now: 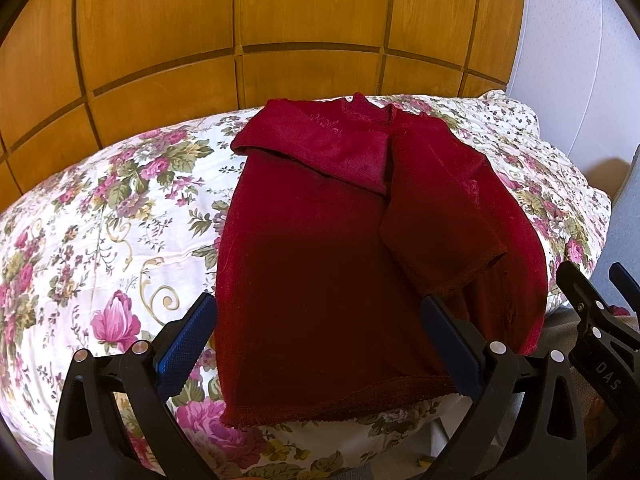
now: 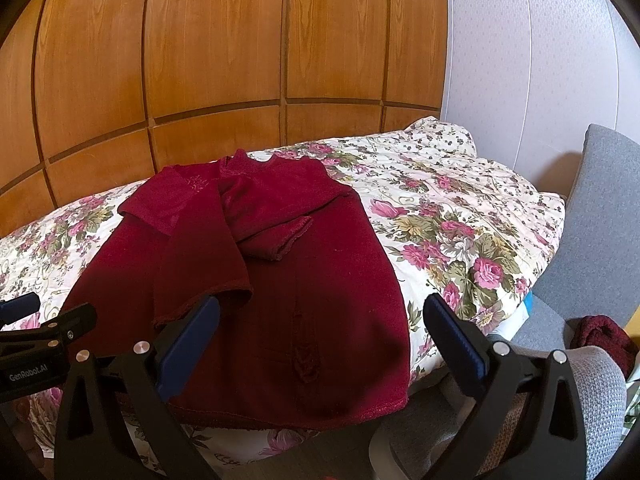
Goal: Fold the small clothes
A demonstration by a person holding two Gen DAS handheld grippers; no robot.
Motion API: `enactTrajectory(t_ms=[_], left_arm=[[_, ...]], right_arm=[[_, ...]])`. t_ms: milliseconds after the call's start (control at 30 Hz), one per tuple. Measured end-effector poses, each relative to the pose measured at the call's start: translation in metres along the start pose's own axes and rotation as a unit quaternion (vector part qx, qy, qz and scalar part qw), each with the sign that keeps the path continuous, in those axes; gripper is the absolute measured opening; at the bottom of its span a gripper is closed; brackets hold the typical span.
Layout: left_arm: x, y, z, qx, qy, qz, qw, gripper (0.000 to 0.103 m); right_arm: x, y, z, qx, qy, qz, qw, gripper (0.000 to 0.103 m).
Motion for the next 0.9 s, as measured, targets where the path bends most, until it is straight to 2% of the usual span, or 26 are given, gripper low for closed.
enactTrajectory(t_ms=[900], left_arm=[[-0.0020,-0.0013,-0.0004,-0.002,-0.001,0.001,1.0000,0.100]], right_arm=[[0.0002,0.0001,-0.0002,0.000,0.000,0.000,1.000,0.101]])
Point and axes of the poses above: each gripper's, at about its wrist camera, not at the fingertips, and z roughly against the way its jaws point, x to its right, y to its top, the point moved 6 cm from there along -z, roughly the way its jaws point, and after that the axes turned 13 degrees about x, right-handed, at the moved point
